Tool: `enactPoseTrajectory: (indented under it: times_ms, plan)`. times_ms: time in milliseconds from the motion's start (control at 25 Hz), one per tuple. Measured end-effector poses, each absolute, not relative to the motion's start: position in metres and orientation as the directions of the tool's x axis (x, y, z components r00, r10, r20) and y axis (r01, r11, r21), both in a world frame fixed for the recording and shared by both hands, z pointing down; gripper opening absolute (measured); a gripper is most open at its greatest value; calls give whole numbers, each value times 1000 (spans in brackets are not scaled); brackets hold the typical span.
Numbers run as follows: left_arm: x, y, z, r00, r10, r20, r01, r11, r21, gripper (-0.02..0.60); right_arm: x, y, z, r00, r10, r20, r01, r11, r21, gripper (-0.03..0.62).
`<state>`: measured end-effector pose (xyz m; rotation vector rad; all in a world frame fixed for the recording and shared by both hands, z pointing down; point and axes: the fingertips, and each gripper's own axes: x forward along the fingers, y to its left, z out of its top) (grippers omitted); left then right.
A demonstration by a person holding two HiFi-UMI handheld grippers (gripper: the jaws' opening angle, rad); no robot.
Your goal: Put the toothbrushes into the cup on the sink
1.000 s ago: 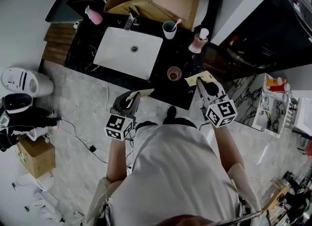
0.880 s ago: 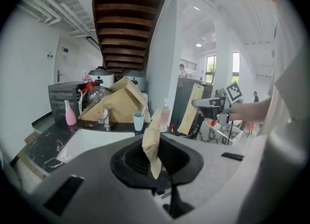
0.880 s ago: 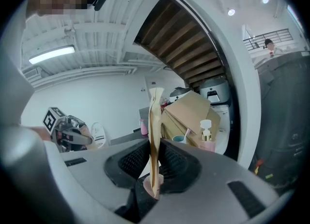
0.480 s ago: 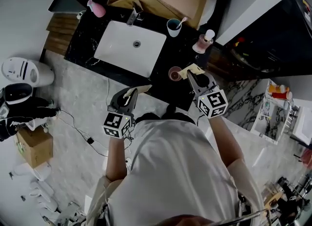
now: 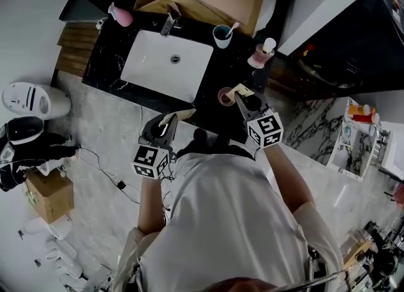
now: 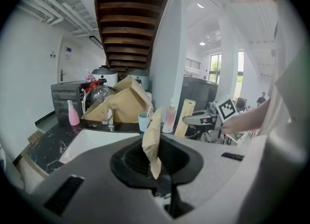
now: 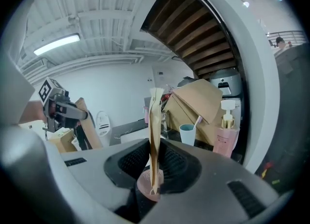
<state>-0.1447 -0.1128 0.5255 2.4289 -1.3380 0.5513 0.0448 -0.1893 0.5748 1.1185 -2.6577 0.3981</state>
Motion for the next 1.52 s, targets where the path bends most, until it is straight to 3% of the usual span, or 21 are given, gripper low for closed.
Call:
enactPoseTrajectory:
  times_ms: [920,1200,1520]
  plan:
    - [-178,-149,525,542,-684,488,-812,-575,97,35,31,-195,652,-584,-650,486,-787,601,-141,81]
    - [-184,-153,520,542,-689,481,-813,-575,92,35,31,-196,660,-569,-645,510,-798,583,-153,144]
    - [-183,-162,513,563,-684,464,-797,-599,83,36,42,-193,656,-540,-673,506,-824,545,-155,150]
